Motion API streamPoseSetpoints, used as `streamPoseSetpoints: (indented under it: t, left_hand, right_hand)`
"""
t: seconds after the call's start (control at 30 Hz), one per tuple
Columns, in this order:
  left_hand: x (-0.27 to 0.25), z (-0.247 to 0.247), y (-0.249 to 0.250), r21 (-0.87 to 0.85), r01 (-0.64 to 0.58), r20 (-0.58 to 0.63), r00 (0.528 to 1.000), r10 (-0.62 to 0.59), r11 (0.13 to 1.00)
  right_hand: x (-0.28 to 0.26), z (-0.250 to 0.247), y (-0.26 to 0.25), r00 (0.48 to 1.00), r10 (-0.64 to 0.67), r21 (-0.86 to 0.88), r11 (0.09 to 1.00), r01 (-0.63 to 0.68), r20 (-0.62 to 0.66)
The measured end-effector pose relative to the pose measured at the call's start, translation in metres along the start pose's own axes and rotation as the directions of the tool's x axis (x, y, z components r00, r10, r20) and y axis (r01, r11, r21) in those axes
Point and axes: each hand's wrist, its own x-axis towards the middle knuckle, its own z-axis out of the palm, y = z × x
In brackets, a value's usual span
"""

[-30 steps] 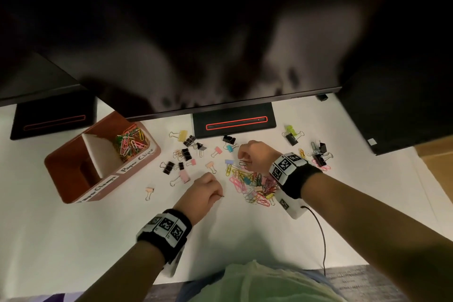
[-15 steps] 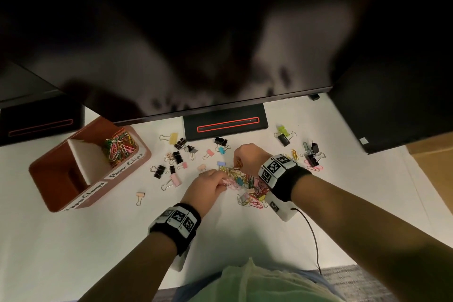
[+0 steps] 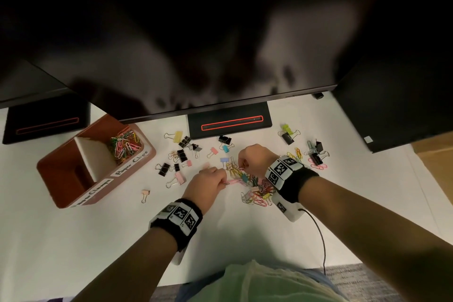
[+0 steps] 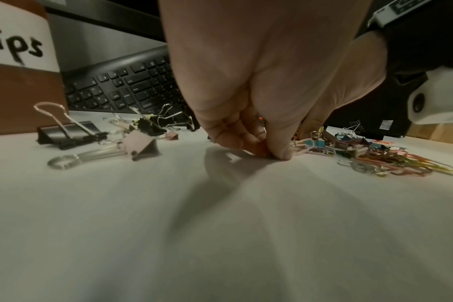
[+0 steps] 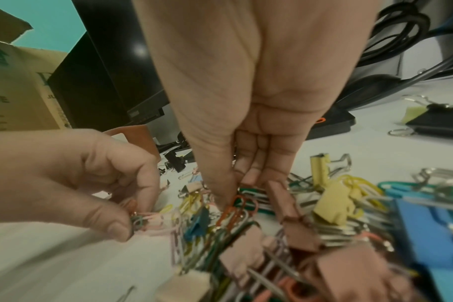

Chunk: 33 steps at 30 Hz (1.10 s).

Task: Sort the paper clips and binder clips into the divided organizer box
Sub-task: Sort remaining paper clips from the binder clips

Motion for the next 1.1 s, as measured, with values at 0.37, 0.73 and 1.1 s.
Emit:
streamPoseSetpoints:
  t: [0.37,0.73,1.1]
  left_hand:
    - [-0.020,-0.009,-0.013,-0.097,-0.026,-0.040,0.999,0.022,0.995]
    - [-0.082,-0.139,-0.080,-0.423,0.184,-0.386,0.850,-0.359,0.888]
    - [-0.087,-0.173,-0.127,-0.327,0.375,-0.336,0.812,-0.478,0.867]
  right_hand:
    - [-0.014,-0.024,0.000,0.987,-0.029,0.074,0.996,0.042,-0.161]
    - [0.018,-0.060,-0.162,0.860,-0.358,0.101,0.903,0.419,-0.362]
    - [0.091,-0.023,-0.256,0.908,-0.307,0.143,0.923,0.358,-0.286]
